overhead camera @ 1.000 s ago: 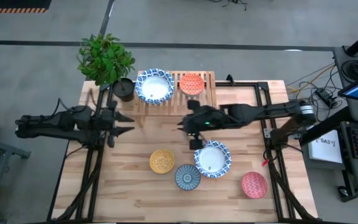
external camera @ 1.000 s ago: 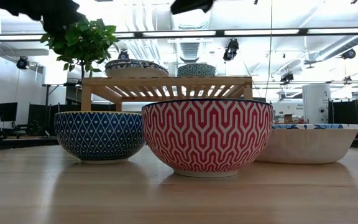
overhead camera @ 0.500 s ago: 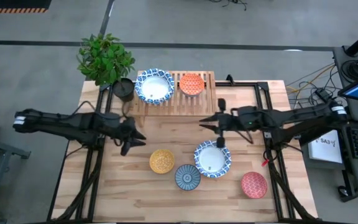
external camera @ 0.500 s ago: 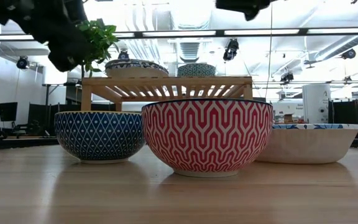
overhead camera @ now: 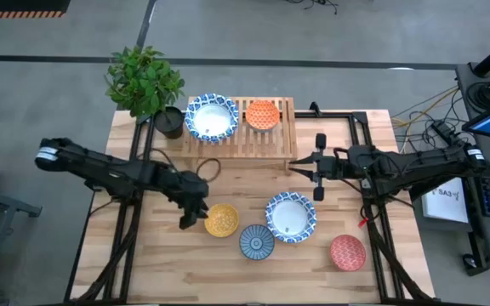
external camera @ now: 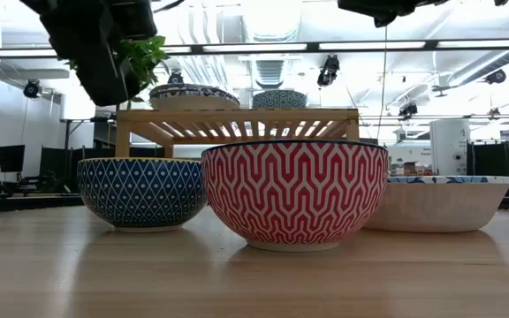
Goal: Place and stack bowls onto a shelf
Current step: Stack the yellow patterned bowl on top of the blue orange patterned bowl on the shelf
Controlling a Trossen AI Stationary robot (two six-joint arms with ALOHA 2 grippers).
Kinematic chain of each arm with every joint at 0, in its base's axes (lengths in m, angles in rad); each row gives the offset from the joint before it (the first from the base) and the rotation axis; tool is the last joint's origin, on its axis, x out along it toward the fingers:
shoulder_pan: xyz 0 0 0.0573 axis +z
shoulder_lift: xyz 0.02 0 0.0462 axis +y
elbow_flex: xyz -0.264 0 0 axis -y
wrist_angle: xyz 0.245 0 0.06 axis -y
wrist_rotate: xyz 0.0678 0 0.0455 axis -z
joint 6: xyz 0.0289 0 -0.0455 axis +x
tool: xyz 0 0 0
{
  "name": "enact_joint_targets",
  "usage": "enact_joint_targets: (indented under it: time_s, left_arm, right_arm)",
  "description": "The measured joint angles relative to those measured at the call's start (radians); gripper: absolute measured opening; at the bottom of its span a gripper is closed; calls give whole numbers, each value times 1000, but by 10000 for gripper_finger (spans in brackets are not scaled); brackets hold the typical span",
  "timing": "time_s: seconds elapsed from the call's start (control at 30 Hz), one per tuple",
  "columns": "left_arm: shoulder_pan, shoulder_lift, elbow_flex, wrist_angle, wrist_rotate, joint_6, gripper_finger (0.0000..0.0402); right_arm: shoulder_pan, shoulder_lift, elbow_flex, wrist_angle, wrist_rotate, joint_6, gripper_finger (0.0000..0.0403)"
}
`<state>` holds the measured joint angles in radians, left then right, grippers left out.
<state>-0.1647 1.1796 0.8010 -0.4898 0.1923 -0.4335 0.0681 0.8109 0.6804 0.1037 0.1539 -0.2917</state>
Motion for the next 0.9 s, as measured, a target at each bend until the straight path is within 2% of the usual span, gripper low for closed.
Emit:
enact_joint_targets:
  time_s: [0.07,0.23,0.53,0.73,0.9]
  left_arm:
    - [-17,48,26,-27,-35,32,122]
    - [-65,155,83,-57,-198,70,122]
    - [-63,266,122,-65,-252,26,122]
    - [-61,331,122,-78,-317,26,122]
    - [-61,344,122,-111,-383,-42,122]
  right_arm:
    - [0,-19,-22,0,-1,-7,57]
    - [0,-64,-83,-2,-1,-8,57]
    - [0,-147,-93,16,-5,-41,57]
    - [0,-161,-96,14,-5,-59,57]
    - [0,-161,-96,14,-5,-74,57]
